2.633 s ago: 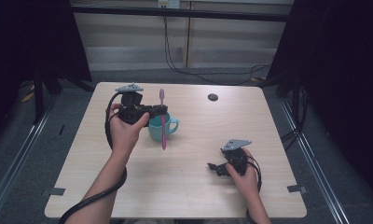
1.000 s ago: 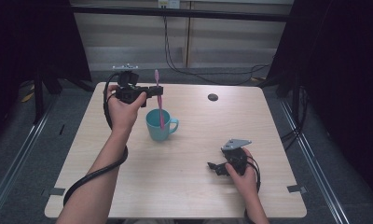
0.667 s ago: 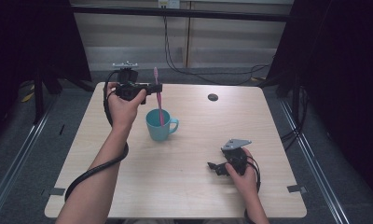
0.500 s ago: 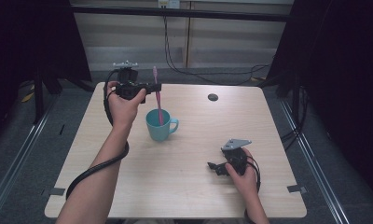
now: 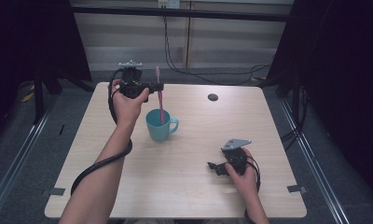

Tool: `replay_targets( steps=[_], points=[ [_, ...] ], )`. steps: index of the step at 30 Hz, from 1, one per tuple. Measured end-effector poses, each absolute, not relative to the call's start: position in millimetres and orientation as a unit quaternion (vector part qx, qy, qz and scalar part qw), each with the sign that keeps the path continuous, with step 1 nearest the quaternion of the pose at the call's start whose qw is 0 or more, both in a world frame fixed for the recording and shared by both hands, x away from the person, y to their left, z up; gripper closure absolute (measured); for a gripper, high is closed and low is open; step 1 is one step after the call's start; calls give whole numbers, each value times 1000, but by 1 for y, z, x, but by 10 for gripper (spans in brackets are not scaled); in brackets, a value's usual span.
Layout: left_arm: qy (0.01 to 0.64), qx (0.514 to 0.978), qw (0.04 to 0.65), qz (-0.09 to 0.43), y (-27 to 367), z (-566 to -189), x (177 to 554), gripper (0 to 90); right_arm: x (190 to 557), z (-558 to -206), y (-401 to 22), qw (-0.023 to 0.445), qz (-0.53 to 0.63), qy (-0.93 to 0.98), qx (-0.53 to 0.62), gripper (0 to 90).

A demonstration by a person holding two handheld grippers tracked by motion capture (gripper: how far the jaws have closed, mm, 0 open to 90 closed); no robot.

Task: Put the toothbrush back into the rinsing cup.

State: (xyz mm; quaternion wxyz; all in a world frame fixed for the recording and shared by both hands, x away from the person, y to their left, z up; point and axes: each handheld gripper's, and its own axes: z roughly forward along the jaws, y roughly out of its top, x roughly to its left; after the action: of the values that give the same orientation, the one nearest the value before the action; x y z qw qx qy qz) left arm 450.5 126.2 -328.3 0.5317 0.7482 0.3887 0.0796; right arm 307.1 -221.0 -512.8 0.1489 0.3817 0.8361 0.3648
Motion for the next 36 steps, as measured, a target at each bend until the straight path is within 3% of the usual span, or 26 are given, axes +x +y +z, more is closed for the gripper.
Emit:
replay_targets(
  steps=[36],
  points=[
    [399,754,512,108,125,-361,469,826,307,-513,-221,148,365,836,382,133]
  ],
)
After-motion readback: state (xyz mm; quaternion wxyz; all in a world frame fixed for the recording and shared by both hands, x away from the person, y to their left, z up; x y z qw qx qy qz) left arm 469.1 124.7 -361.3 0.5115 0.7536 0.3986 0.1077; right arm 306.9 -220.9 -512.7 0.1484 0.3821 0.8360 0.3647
